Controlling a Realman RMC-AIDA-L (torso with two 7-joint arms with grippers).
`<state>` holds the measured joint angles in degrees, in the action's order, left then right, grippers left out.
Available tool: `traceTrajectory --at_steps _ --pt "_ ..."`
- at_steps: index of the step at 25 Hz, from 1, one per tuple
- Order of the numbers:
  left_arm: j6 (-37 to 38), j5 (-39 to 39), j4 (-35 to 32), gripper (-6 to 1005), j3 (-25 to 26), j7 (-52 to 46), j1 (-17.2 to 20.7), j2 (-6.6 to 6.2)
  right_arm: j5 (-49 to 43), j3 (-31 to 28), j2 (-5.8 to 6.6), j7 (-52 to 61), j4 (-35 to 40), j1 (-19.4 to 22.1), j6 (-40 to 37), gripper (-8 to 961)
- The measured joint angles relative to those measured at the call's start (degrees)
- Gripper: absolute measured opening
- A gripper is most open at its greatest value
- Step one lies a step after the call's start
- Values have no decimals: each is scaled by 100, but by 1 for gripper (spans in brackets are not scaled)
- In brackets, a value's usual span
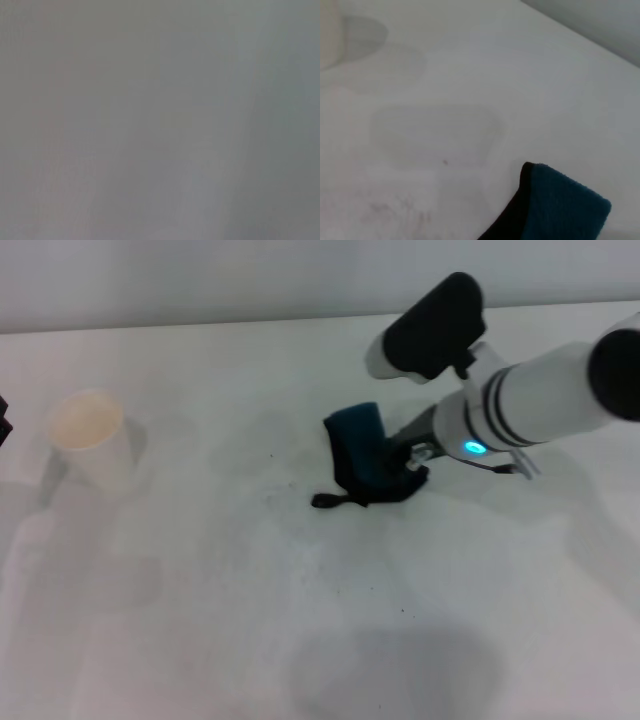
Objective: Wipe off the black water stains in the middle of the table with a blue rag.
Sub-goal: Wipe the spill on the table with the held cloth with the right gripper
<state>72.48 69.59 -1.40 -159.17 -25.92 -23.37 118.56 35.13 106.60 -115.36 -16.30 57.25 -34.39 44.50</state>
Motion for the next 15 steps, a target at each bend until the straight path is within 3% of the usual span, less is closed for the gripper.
traceTrajectory --at_steps 4,9,12,15 --pt "10 0 0 888 0 -12 -2 0 0 -320 11 -320 636 356 831 101" --pt "60 1 7 888 13 -67 -46 0 129 -40 -17 -465 1444 591 1866 104" --pt "63 16 9 888 30 -68 -67 0 494 356 -32 -455 1565 576 2002 106" --pt "64 25 4 888 40 -70 -92 5 846 627 -51 -459 1440 477 1614 108"
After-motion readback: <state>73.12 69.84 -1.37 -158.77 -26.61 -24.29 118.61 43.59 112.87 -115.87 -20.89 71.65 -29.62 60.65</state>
